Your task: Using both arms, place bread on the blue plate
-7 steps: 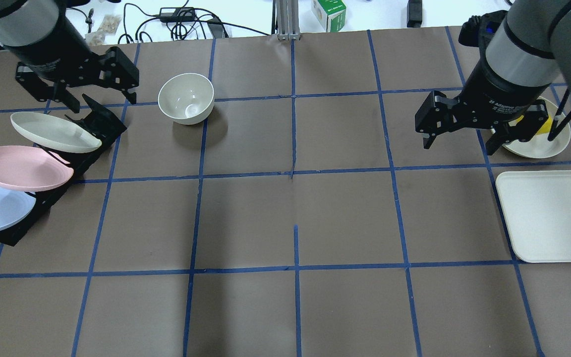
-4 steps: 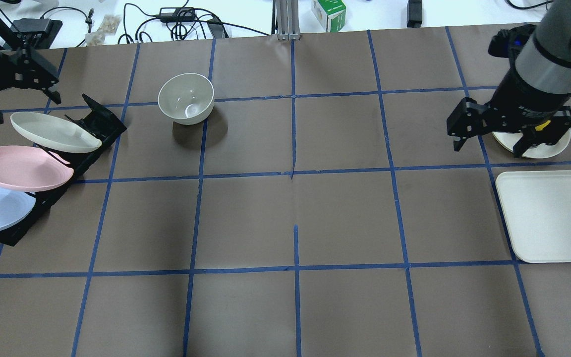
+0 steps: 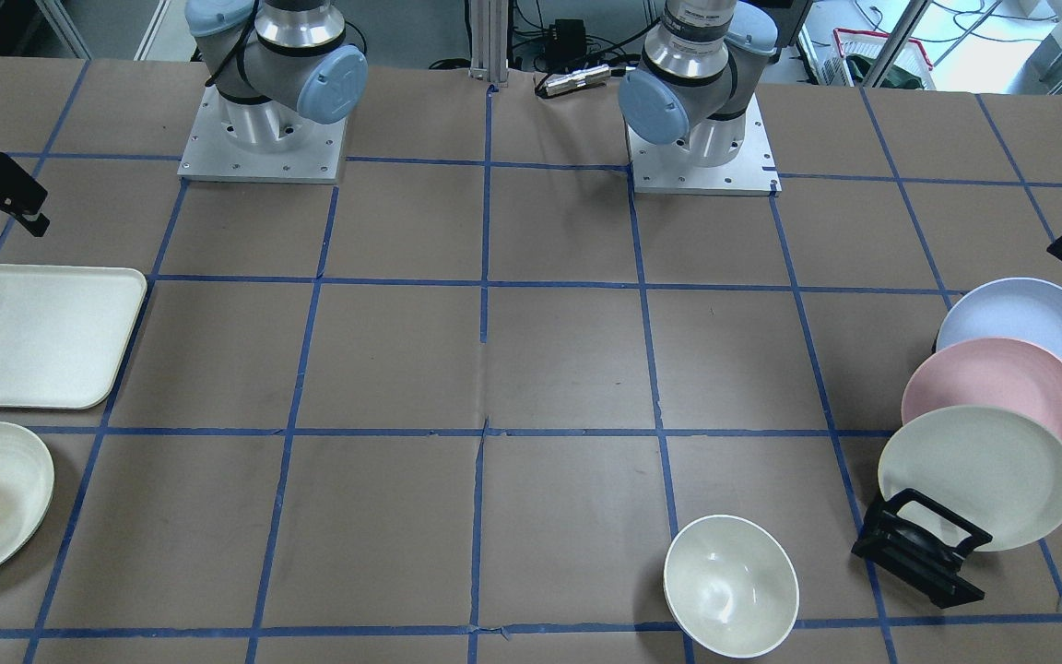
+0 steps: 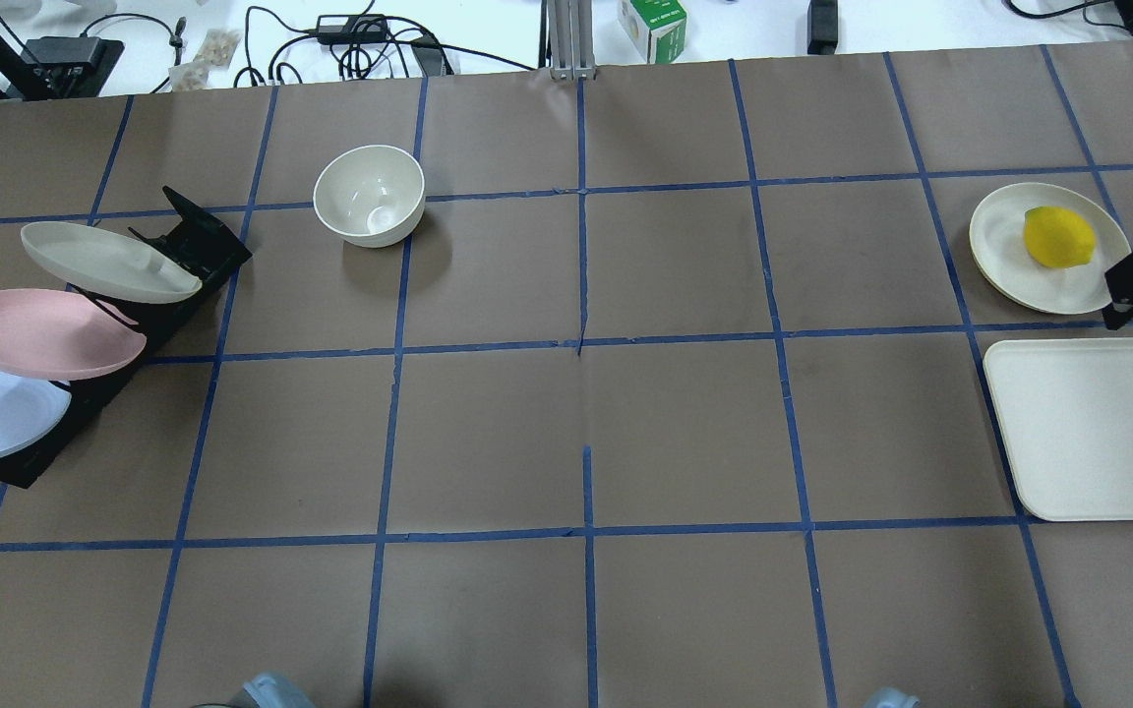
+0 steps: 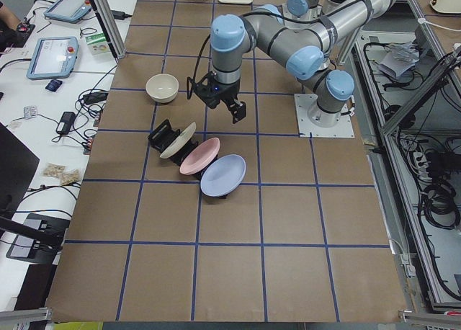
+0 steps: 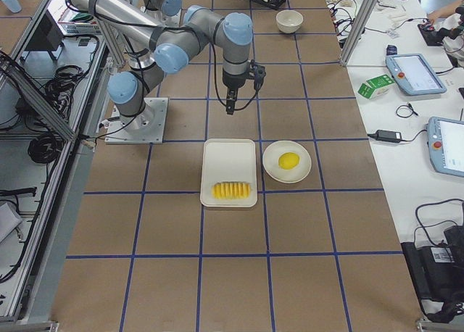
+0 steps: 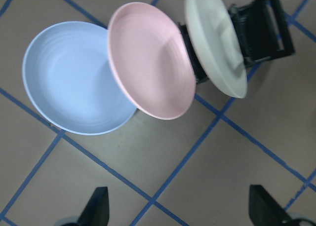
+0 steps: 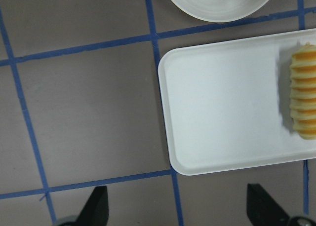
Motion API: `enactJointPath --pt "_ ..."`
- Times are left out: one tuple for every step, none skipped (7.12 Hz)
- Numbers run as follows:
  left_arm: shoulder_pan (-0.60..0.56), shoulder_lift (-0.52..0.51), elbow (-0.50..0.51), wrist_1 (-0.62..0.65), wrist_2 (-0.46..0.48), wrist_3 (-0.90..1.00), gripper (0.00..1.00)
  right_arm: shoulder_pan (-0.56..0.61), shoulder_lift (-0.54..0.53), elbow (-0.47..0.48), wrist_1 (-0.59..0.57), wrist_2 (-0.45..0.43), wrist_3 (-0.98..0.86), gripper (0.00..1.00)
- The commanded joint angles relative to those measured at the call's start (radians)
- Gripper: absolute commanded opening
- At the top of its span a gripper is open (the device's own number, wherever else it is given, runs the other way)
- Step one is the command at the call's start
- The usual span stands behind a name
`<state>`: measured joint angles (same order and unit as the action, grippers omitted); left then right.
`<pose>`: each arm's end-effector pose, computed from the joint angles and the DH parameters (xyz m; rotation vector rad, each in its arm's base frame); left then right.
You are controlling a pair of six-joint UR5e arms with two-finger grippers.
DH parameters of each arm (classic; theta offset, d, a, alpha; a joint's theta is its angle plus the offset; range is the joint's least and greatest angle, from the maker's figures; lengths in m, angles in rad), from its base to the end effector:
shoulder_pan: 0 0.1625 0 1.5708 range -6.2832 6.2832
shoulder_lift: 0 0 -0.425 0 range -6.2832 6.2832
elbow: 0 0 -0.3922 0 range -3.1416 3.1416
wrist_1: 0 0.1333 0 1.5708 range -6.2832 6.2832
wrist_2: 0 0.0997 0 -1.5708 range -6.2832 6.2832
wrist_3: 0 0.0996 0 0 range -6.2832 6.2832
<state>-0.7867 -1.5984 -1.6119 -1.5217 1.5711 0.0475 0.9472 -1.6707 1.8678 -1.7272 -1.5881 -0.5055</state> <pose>0.2593 -0.4486 0.4589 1.1283 -2.9237 -0.0283 -0.1488 -0.4322 0.4050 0.1844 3.1283 0.0684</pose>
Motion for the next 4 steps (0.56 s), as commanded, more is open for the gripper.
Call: enactJointPath --pt "0.081 -0.047 -0.054 0.101 0.098 0.098 1.00 -0.138 0.089 0.021 -0.060 -0.003 -0.155 1.00" --pt "0.099 -0.072 -0.074 0.103 0.139 0.097 1.00 -0.162 0.147 0.019 -0.153 -0.019 -0.216 1.00" --pt "0.124 -0.092 -0.088 0.107 0.141 0.094 1.00 -0.185 0.202 0.016 -0.258 -0.077 -0.273 1.00" --pt "0.148 -0.115 -0.091 0.176 0.142 0.094 0.94 -0.198 0.253 0.016 -0.325 -0.090 -0.310 1.00"
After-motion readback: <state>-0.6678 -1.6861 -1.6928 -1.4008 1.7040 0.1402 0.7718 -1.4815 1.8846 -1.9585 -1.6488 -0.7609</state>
